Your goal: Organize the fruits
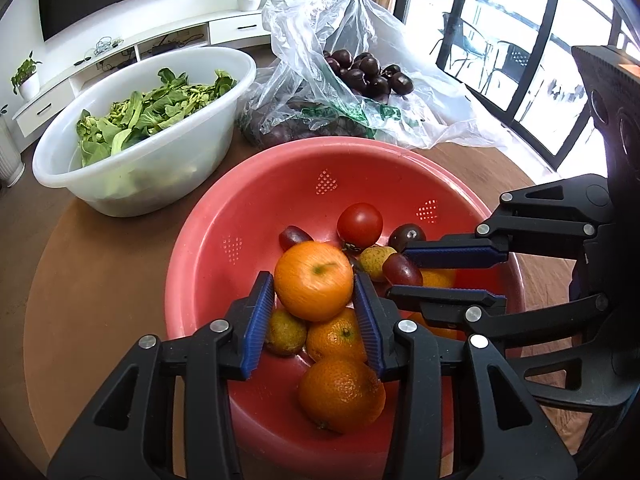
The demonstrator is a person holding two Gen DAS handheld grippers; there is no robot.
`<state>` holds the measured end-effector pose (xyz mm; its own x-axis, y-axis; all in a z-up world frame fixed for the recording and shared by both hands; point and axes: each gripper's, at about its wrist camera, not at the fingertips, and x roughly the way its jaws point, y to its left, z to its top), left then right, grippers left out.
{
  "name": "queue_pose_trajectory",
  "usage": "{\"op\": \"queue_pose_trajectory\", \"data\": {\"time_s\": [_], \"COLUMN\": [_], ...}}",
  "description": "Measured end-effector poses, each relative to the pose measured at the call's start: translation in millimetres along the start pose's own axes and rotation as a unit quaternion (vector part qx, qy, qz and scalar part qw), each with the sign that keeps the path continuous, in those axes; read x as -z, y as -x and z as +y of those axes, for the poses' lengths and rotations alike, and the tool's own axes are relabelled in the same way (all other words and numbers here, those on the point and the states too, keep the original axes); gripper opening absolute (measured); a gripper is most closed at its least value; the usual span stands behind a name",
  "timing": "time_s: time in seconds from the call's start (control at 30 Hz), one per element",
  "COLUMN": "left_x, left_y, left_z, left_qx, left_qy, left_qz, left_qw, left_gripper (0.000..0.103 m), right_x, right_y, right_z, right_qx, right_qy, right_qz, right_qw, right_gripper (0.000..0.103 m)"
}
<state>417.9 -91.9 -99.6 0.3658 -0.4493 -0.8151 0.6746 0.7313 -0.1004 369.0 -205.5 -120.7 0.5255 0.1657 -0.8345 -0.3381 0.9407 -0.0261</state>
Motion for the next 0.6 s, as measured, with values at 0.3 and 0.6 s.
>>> {"op": "queue_pose_trajectory", "data": {"time_s": [0.3, 0.6], "left_x": [2.8, 17.4], "left_y": [16.4, 78.2], "left_z": [-2.9, -8.8], "left_qx": [-0.007, -0.044], "left_qy": [0.003, 0.026], "left_qz": [-0.018, -0.082], "left_qw": [0.9998, 0.9953], "left_gripper": [0.048, 0.080], "right_x": [4.0, 12.3], "right_y": [7.7, 33.4], "right_z": [-2.3, -2.2], "right_qx": [0.003, 0.015], "right_qy": [-0.002, -0.012], "right_qz": [-0.005, -0.027], "right_qw": [1.000, 0.999], "right_gripper": [0.029, 0.045]}}
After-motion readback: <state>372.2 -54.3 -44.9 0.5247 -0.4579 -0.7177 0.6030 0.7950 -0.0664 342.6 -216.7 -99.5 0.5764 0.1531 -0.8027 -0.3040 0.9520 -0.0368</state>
